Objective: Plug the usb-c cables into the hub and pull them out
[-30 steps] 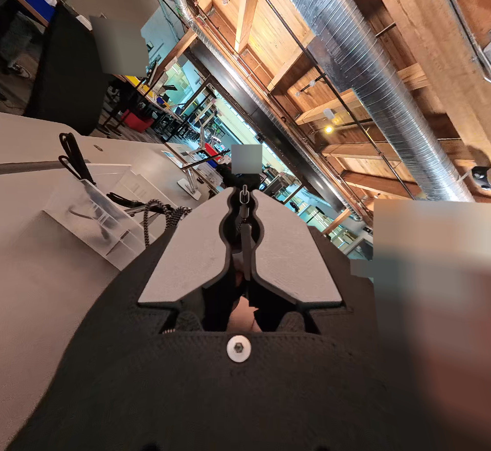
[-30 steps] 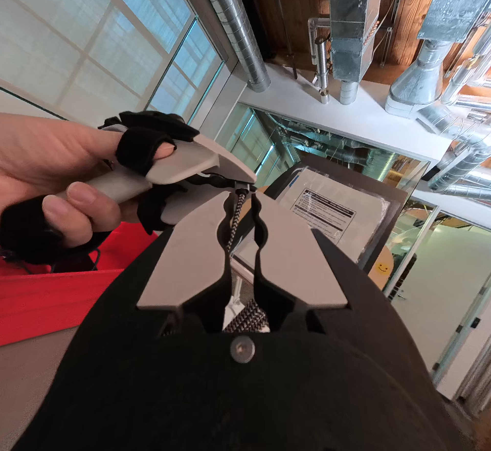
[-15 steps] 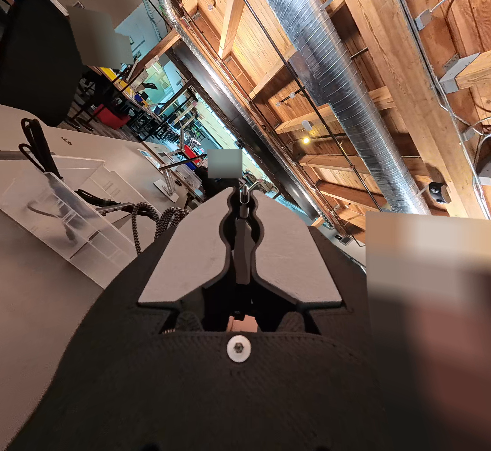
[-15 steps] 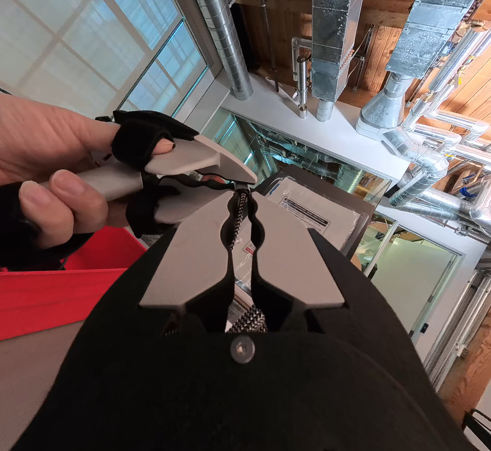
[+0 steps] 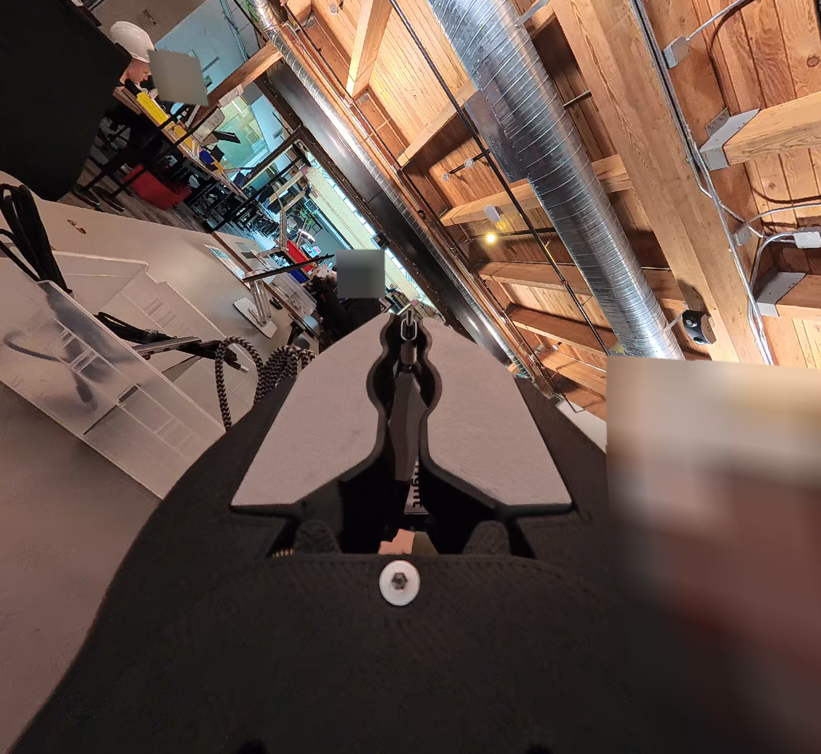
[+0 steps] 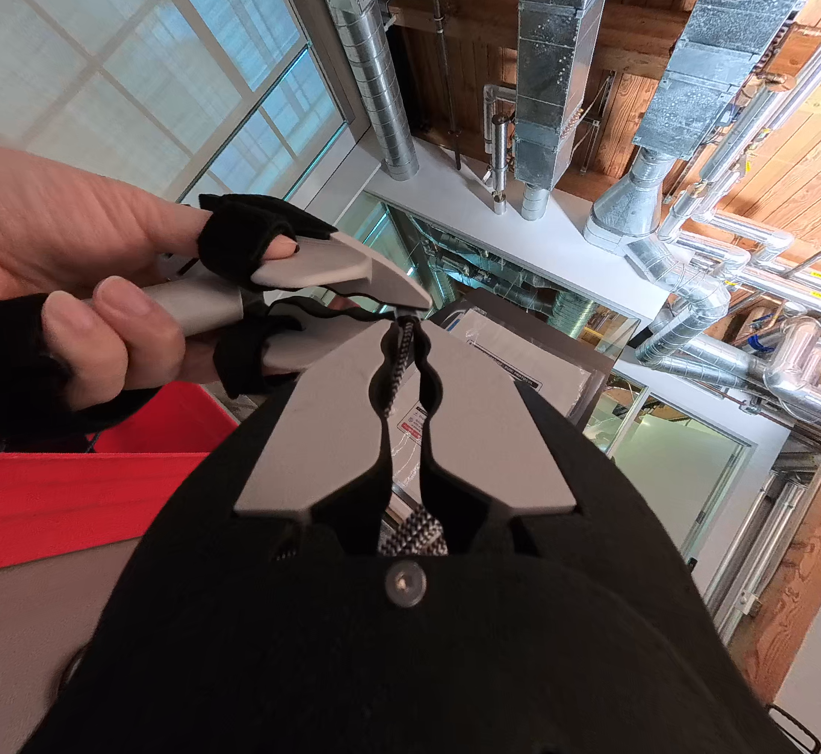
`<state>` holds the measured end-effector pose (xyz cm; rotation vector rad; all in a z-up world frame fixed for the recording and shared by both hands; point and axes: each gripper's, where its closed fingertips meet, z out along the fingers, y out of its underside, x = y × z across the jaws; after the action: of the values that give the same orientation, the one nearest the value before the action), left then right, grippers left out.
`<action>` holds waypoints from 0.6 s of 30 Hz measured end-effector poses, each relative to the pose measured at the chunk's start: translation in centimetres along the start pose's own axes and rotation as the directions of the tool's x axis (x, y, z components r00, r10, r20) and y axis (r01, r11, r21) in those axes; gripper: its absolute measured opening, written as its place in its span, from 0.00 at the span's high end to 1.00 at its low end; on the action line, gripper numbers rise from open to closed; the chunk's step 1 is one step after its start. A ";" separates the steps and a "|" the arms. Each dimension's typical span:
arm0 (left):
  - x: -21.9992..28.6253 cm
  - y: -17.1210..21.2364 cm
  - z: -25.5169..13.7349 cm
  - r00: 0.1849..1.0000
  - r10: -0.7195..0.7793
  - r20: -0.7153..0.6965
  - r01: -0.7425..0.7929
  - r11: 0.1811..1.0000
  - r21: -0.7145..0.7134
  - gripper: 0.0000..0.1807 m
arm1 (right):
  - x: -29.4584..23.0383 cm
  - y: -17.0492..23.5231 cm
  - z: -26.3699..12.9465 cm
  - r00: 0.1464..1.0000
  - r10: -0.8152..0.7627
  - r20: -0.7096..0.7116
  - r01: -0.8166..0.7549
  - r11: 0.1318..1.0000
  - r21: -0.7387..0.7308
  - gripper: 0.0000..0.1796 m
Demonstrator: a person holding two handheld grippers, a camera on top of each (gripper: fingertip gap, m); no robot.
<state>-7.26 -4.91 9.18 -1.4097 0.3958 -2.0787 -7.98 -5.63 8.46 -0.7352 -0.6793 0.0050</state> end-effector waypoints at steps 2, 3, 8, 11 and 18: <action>0.0 0.0 0.0 1.000 0.001 0.002 -0.001 1.000 0.002 0.97 | 0.1 0.0 0.0 1.000 -0.002 -0.003 0.002 1.000 -0.004 0.97; -0.1 0.0 0.0 1.000 0.002 0.007 -0.002 1.000 0.005 0.97 | 0.1 0.1 0.0 1.000 -0.003 -0.001 0.003 1.000 -0.008 0.97; -0.1 0.0 0.0 1.000 0.003 0.012 -0.003 1.000 0.002 0.97 | 0.1 0.2 0.0 1.000 -0.014 -0.001 0.014 1.000 -0.007 0.97; -0.1 0.0 0.0 1.000 0.002 0.012 -0.002 1.000 0.004 0.97 | 0.1 0.3 0.0 1.000 -0.017 0.002 0.017 1.000 -0.006 0.97; -0.1 0.0 0.0 1.000 -0.006 0.007 0.006 1.000 0.007 0.97 | 0.1 0.3 0.0 0.999 0.020 0.031 -0.019 1.000 -0.024 0.98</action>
<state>-7.24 -4.81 9.11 -1.4158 0.3810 -2.0774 -7.81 -5.35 8.34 -0.7658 -0.7024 0.0263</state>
